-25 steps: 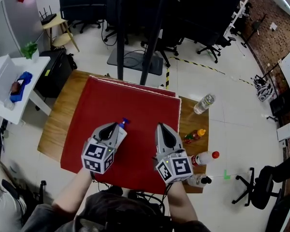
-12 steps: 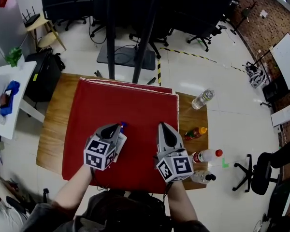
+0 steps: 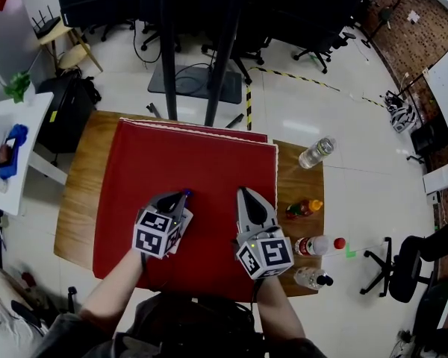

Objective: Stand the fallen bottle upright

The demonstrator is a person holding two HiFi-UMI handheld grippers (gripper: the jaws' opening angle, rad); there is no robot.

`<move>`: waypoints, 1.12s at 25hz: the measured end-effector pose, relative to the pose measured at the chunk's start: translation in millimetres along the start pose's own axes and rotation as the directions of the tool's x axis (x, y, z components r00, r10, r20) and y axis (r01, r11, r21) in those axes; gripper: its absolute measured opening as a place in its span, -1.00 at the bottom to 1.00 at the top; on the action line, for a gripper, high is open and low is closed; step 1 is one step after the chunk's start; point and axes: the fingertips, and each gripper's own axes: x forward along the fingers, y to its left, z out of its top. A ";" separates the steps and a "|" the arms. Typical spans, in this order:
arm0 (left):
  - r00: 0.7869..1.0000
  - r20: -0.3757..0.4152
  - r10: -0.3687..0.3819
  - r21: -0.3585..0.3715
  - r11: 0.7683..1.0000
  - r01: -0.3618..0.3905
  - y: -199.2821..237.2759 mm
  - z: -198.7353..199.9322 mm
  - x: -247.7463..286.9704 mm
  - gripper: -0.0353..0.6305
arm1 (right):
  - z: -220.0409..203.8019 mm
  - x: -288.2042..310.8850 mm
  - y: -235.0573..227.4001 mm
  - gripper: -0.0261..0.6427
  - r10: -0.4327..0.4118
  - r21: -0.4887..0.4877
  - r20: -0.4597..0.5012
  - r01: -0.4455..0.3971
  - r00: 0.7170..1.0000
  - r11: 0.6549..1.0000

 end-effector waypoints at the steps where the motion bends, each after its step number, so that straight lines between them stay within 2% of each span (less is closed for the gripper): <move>1: 1.000 -0.013 0.002 0.004 1.000 -0.002 0.1 -1.7 3.6 -0.79 | -1.2 1.7 -2.7 -0.92 0.002 0.004 -0.001 -0.002 1.000 1.000; 7: 0.995 -0.093 0.031 0.027 0.999 -0.029 3.7 -11.6 24.3 -0.78 | -7.0 9.7 -16.7 -0.92 0.016 0.024 -0.009 -0.016 1.000 1.000; 9: 0.992 -0.127 0.021 0.026 1.000 -0.018 2.3 -16.5 31.0 -0.78 | -8.4 12.0 -21.4 -0.92 0.019 0.030 -0.013 -0.019 1.000 0.999; 12: 0.983 -0.183 0.002 0.025 1.000 0.003 -0.4 -24.7 41.6 -0.57 | -10.1 15.9 -28.7 -0.92 0.020 0.037 -0.018 -0.020 1.000 0.999; 18: 0.975 -0.223 0.015 0.044 0.999 -0.005 2.4 -27.6 59.1 -0.53 | -17.7 23.7 -44.1 -0.92 0.011 0.059 -0.026 -0.009 1.000 0.998; 22: 0.958 -0.285 -0.006 0.043 0.999 0.019 4.4 -32.1 72.6 -0.34 | -22.1 31.4 -51.9 -0.92 0.015 0.062 -0.034 -0.013 0.999 0.998; 25: 0.947 -0.321 -0.024 0.032 0.999 0.037 4.6 -34.2 83.4 -0.28 | -24.1 36.0 -59.0 -0.92 0.012 0.077 -0.035 -0.009 0.999 0.997; 27: 0.930 -0.364 -0.059 0.015 0.998 0.069 1.7 -40.5 89.4 -0.20 | -25.3 38.3 -63.1 -0.92 0.012 0.085 -0.035 -0.009 0.999 0.996; 28: 0.918 -0.389 -0.076 0.008 0.996 0.085 -0.1 -44.5 91.8 -0.06 | -26.2 39.1 -65.2 -0.92 0.012 0.088 -0.034 -0.009 0.999 0.996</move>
